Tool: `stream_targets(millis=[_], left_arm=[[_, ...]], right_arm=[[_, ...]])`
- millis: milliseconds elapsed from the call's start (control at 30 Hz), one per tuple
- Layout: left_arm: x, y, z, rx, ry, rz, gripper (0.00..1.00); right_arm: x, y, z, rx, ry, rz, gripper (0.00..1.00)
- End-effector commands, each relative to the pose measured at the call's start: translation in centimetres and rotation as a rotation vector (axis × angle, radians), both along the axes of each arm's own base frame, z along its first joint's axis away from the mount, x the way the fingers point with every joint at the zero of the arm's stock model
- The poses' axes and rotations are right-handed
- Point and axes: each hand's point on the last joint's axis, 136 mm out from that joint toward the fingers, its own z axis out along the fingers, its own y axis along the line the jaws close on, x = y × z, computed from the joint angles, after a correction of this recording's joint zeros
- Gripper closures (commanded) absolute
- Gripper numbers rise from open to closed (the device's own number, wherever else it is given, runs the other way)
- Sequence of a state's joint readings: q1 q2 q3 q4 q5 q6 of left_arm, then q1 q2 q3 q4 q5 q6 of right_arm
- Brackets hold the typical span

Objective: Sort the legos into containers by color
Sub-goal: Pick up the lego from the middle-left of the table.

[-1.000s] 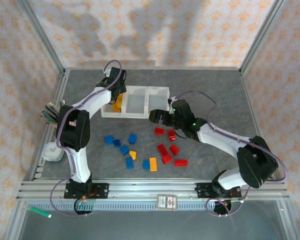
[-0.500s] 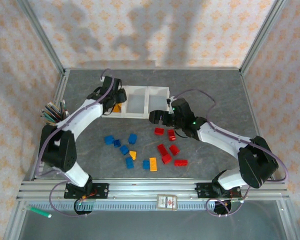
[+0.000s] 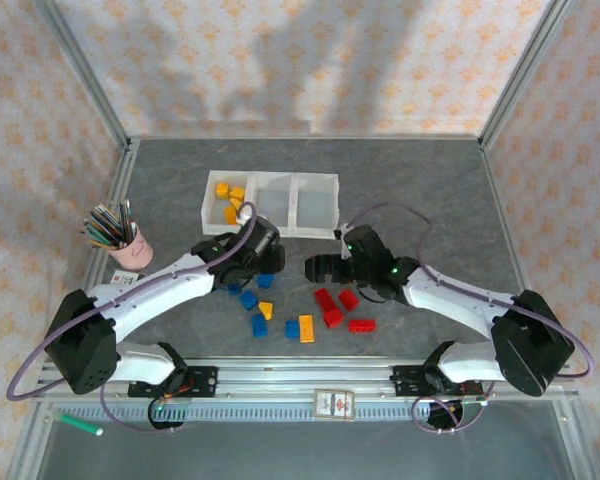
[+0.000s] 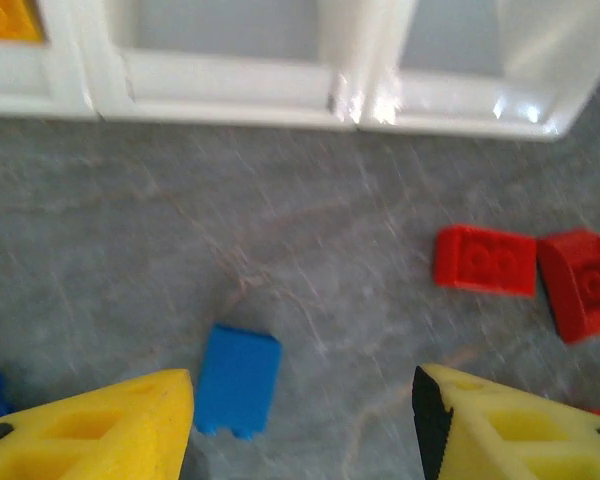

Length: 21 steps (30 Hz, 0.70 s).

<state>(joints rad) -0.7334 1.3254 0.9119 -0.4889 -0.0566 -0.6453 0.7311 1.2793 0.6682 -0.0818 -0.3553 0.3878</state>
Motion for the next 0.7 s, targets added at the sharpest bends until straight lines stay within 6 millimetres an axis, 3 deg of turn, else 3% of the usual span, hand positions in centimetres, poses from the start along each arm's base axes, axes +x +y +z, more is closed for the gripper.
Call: stream_targets(millis=[0, 300, 667], left_arm=[[-2.8, 0.8, -1.4, 0.032, 0.053, 0.07, 0.38], [-7.0, 0.4, -3.9, -0.015, 0.101, 0.119, 0.38], [-7.8, 0.5, -6.5, 0.041, 0.156, 0.085, 0.38]], right_arm=[[-1.0, -0.5, -0.5, -0.014, -0.013, 0.013, 0.0], [-2.8, -0.5, -1.4, 0.015, -0.02, 0.07, 0.0], [-2.6, 0.1, -0.7, 0.039, -0.044, 0.073, 0.0]])
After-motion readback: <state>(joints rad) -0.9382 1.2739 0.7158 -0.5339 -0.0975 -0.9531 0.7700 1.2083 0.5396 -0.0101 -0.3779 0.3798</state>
